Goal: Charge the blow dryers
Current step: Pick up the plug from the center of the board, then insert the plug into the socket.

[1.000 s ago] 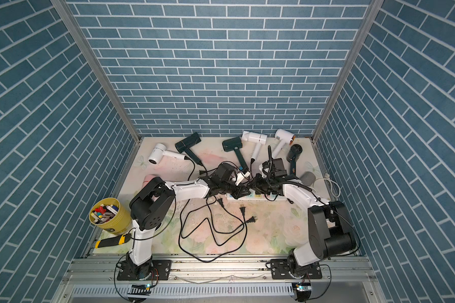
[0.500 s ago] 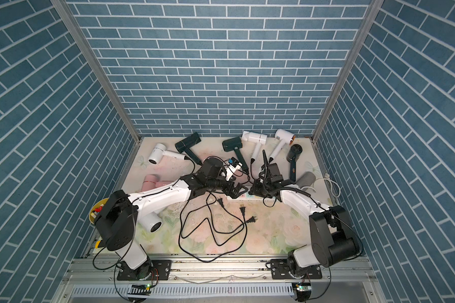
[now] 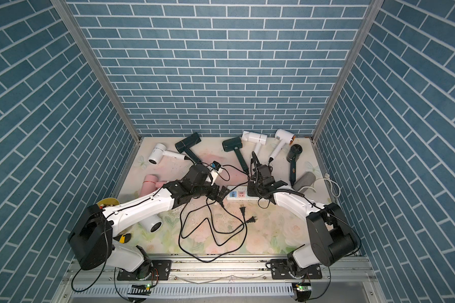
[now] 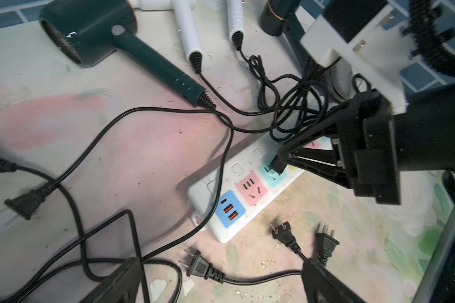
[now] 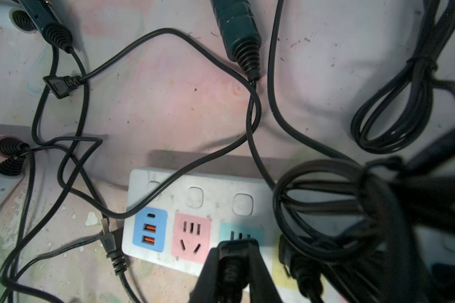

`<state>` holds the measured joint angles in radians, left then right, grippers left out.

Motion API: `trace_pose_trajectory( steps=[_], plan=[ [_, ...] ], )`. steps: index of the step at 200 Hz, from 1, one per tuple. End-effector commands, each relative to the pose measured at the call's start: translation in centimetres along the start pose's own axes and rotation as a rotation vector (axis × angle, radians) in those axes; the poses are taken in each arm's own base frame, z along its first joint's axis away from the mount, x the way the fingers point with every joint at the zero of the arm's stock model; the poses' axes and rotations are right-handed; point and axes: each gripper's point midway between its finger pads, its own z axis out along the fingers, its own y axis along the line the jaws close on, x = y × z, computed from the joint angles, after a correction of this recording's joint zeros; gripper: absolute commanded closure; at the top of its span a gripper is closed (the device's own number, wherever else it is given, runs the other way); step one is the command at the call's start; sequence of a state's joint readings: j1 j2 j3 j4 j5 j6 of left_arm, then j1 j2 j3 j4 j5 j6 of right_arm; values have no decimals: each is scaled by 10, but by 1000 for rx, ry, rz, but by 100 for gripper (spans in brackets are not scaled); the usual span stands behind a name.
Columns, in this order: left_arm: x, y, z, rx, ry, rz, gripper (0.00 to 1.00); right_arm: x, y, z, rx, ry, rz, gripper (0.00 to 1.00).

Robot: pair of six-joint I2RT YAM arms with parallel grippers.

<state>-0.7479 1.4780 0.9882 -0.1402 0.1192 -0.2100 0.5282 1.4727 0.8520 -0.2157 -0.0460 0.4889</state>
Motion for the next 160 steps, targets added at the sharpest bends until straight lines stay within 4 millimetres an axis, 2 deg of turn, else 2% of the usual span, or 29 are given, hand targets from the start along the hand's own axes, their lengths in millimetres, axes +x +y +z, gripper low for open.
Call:
trace_pose_trajectory(
  steps=[1,30,72,109,160],
  plan=[
    [-4,23,-6,-70,-46,-50,0,6,-11,9,71,24,-36,100],
    [-1,35,-7,-78,-56,-83,0,9,-9,16,65,37,-30,100],
    [-3,36,-11,-79,-64,-75,0,16,-4,19,61,57,-30,100],
    [-2,37,-13,-81,-65,-73,0,30,-12,15,117,97,-20,100],
    [-3,37,-14,-78,-68,-75,1,30,-16,5,160,96,-32,100]
  ],
)
